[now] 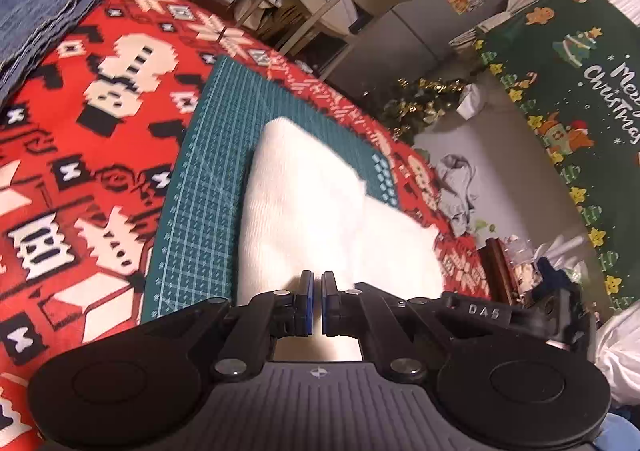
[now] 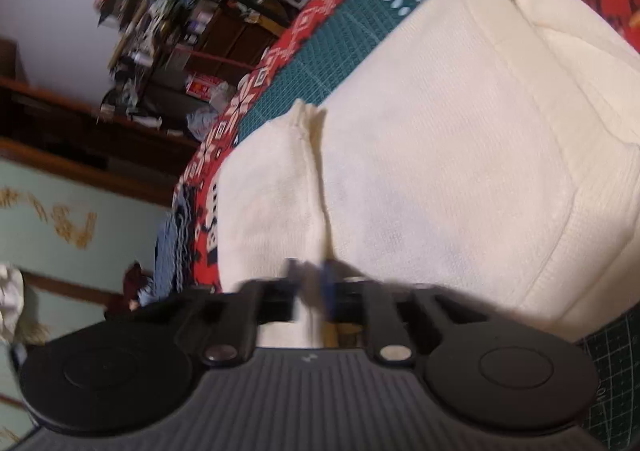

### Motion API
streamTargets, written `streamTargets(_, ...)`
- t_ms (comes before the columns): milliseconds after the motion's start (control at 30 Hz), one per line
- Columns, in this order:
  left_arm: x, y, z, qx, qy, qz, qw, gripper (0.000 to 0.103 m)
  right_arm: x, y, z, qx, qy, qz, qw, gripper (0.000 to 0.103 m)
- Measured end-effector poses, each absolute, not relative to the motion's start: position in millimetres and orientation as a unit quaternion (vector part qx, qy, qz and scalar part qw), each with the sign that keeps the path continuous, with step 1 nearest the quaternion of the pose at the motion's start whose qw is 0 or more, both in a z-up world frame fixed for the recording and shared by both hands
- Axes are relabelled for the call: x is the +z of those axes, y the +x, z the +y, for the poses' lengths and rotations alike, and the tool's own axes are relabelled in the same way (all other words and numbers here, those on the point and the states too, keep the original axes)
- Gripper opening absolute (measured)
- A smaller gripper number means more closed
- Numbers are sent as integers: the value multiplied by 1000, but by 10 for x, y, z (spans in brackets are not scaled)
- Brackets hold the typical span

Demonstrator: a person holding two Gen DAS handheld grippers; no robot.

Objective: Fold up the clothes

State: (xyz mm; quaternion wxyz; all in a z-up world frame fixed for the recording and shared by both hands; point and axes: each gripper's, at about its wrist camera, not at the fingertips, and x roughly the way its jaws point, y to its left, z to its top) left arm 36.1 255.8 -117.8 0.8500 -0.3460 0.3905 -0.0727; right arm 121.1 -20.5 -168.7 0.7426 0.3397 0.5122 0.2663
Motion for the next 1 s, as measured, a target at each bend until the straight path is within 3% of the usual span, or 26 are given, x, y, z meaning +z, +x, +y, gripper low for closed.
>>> streamTargets(233,-1222,396,2396,-80,-310,408,855,3,-1273,1034,-283,259,274,473,797,5)
streamTargets(400,-1322,427,2333,-73,-298,424,852,3,-1384,1016,-121,229,191,490,819,6)
streamTargets(467,-1305,403,2362,-73,-305,422,851,2,-1377,1010,-132,231,200,489,817,7)
streamTargets(567,-1238,329,2389,-75,-309,415,852,3,-1302,967,-282,231,236,486,809,18)
streamTargets(833,-1133,64,2400,-72,-318,417,849,3,-1235,770,-530,251,274,504,780,19)
streamTargets(1000,-1190,16,2356,-67,-311,427,846,3,-1273,647,-406,264,248,513,778,28)
